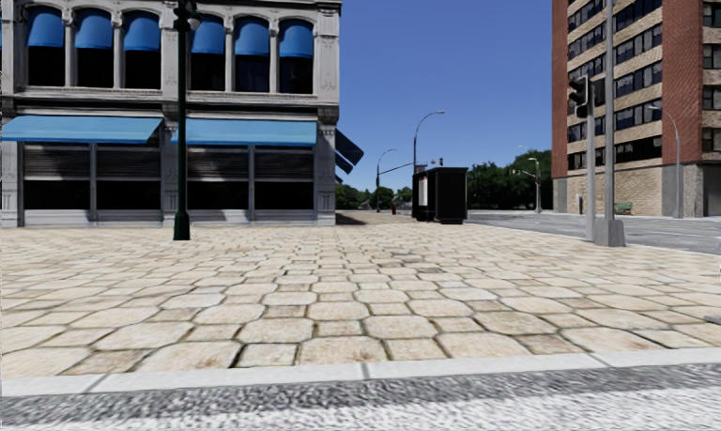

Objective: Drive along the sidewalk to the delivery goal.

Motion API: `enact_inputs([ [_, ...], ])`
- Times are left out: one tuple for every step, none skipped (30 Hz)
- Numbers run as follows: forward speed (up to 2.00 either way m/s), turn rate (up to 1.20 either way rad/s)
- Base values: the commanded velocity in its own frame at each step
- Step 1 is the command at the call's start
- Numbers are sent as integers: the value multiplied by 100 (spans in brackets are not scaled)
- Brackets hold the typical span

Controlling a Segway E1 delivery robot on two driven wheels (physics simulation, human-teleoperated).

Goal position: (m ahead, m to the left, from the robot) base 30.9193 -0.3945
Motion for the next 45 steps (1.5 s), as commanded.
enact_inputs([
  [200,-37],
  [200,-37],
  [200,-37],
  [200,-37],
  [200,-37],
  [200,-37],
  [200,-37],
  [200,-37],
  [200,-37],
  [200,-37],
  [200,-37],
  [200,-37],
  [200,-37],
  [200,-37],
  [200,-37],
  [200,-37],
  [200,-37],
  [200,-37],
  [200,-37],
  [200,-36],
  [200,-36],
  [200,-36],
  [200,-36],
  [200,-29],
  [200,-29],
  [200,-3],
  [200,0],
  [200,0],
  [200,0],
  [200,0],
  [200,0],
  [200,0],
  [200,0],
  [200,0],
  [200,0],
  [200,0],
  [200,0],
  [200,0],
  [200,0],
  [200,0],
  [200,0],
  [200,0],
  [200,0],
  [200,0],
  [200,0],
])
